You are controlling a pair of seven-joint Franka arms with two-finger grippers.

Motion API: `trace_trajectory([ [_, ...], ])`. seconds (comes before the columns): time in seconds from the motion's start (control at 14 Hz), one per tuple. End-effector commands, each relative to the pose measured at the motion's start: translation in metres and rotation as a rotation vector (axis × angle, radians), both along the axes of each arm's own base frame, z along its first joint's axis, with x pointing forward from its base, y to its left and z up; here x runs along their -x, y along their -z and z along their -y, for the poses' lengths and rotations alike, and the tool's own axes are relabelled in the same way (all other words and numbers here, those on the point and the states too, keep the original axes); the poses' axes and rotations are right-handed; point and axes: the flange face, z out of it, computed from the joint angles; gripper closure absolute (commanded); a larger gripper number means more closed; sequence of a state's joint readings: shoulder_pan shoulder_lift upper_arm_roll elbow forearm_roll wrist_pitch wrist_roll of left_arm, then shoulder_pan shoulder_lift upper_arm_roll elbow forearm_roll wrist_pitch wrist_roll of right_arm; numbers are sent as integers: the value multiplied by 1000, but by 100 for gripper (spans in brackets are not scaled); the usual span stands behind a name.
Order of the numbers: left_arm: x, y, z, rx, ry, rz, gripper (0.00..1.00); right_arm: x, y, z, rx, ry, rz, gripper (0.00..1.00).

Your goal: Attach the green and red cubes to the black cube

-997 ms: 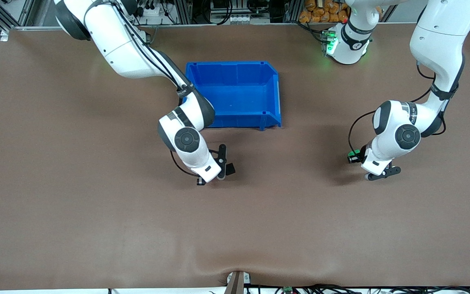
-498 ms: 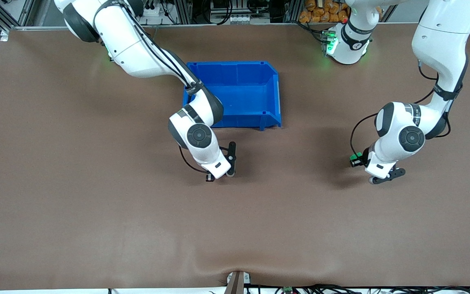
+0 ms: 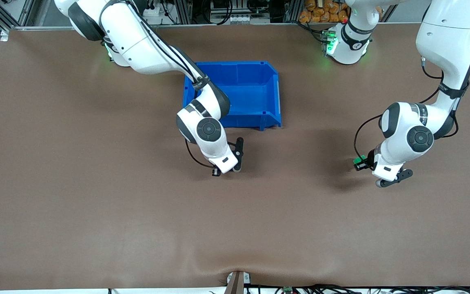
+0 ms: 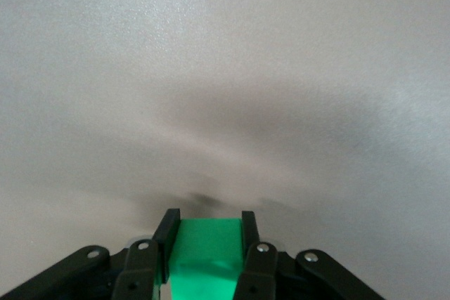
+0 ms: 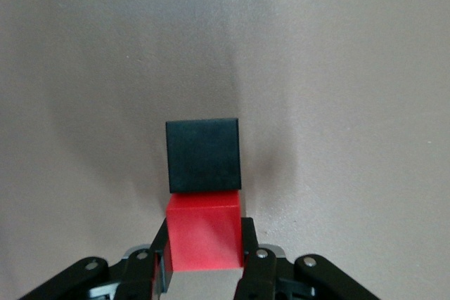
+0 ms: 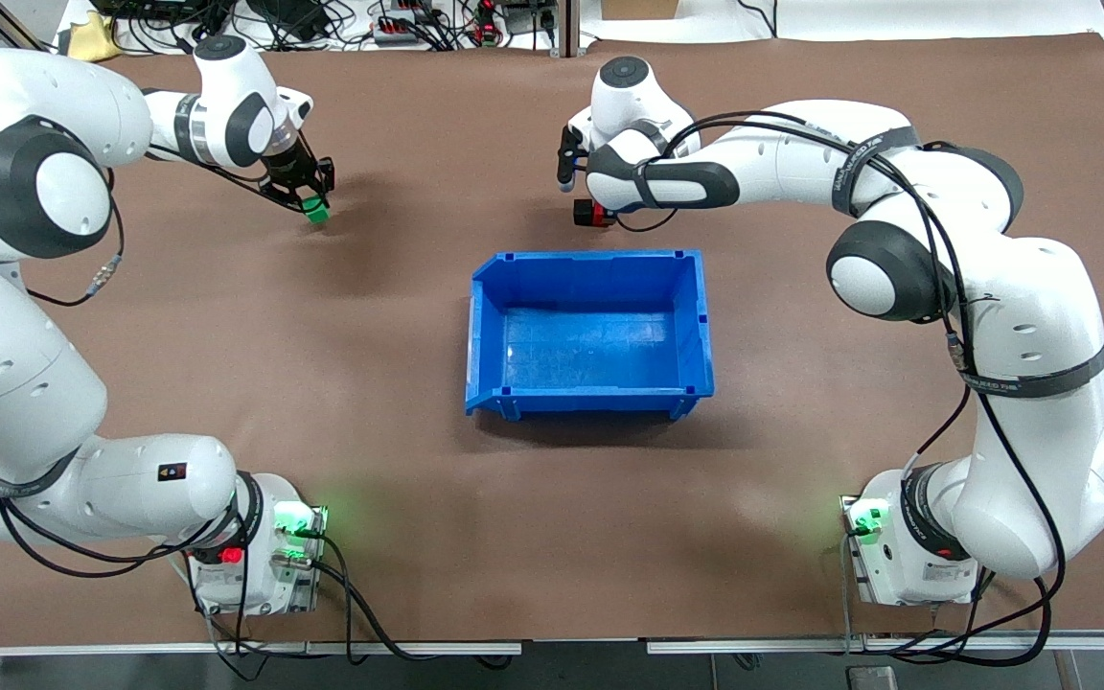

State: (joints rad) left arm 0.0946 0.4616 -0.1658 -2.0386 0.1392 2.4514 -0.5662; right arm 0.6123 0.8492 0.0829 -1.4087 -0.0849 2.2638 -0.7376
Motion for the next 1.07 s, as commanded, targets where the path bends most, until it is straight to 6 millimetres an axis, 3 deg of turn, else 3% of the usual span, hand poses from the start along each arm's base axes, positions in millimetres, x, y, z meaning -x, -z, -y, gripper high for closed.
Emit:
trace_trajectory([
  [0.0,1,-14,11,15,-70,0,100,2,7,-7,-1,33,-9,1],
  [0.36,-10,-34,40,16,-170,-35,100,-2,-3,8,45,87,-40,0],
  [0.64,-13,-48,67,23,-209,-43,100,-27,-36,50,82,153,-76,0],
  [0.78,-19,-61,73,19,-223,-55,100,-34,-47,64,90,175,-83,0],
  [1.0,-25,-78,100,12,-264,-75,100,-43,-65,87,110,231,-103,0],
])
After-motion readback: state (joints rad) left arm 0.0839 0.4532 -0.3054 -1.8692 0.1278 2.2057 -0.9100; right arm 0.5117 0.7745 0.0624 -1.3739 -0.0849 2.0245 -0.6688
